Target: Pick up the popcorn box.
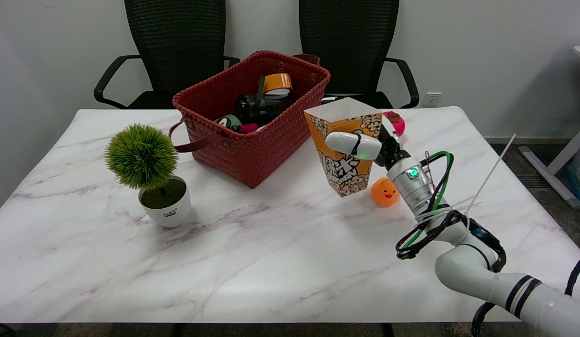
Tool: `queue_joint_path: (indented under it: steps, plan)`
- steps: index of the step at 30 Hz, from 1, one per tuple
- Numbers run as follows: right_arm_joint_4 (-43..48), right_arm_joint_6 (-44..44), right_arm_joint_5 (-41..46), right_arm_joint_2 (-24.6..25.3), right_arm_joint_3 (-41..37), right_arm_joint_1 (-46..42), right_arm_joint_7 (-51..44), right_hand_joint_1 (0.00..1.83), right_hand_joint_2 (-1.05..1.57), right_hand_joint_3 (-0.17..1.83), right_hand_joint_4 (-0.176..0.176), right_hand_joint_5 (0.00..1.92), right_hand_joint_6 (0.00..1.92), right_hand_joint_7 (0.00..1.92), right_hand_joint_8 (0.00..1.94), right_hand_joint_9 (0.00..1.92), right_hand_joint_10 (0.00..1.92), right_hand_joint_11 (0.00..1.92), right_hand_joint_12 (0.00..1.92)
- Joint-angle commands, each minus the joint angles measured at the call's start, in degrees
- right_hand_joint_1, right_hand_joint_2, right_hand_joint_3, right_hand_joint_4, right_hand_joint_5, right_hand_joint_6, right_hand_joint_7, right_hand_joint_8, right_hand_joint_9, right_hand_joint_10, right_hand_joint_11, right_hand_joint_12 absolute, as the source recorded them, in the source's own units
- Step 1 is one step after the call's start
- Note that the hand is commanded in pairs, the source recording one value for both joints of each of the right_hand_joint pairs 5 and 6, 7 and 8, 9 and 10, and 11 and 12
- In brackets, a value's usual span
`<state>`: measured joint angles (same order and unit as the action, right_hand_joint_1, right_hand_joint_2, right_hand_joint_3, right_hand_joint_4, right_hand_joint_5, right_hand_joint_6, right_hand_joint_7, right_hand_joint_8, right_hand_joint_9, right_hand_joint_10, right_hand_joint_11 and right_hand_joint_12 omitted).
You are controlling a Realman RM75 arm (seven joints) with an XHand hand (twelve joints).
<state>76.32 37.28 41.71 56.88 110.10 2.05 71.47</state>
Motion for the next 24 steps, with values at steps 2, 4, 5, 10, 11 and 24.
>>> queue_joint_path:
  steps: [2,4,5,10,11,24]
  plan:
    - [0.5,-1.2,0.3,-0.3,-0.5,2.0,0.0,0.92,0.55,-0.17,0.0,0.61,0.61,1.07,1.07,0.86,0.86,1.35,1.35]
    - [0.5,-1.2,0.3,-0.3,-0.6,2.1,0.0,0.92,0.56,-0.17,0.0,0.74,0.74,1.11,1.11,0.95,0.95,1.41,1.41]
    - [0.5,-1.2,0.3,-0.3,-0.6,2.1,0.0,0.91,0.57,-0.17,0.0,0.79,0.79,1.13,1.13,0.98,0.98,1.44,1.44]
    - [0.5,-1.2,0.3,-0.4,-0.8,2.6,0.0,0.91,0.58,-0.17,0.0,0.89,0.89,1.17,1.17,1.05,1.05,1.49,1.49]
    - [0.5,-1.2,0.3,-0.4,-0.8,2.7,0.0,0.91,0.58,-0.17,0.0,0.89,0.89,1.18,1.18,1.05,1.05,1.5,1.5]
    - [-1.0,-2.6,-0.1,-0.9,-0.6,7.4,-0.1,0.89,0.59,-0.17,0.0,0.89,0.89,1.19,1.19,1.04,1.04,1.52,1.52]
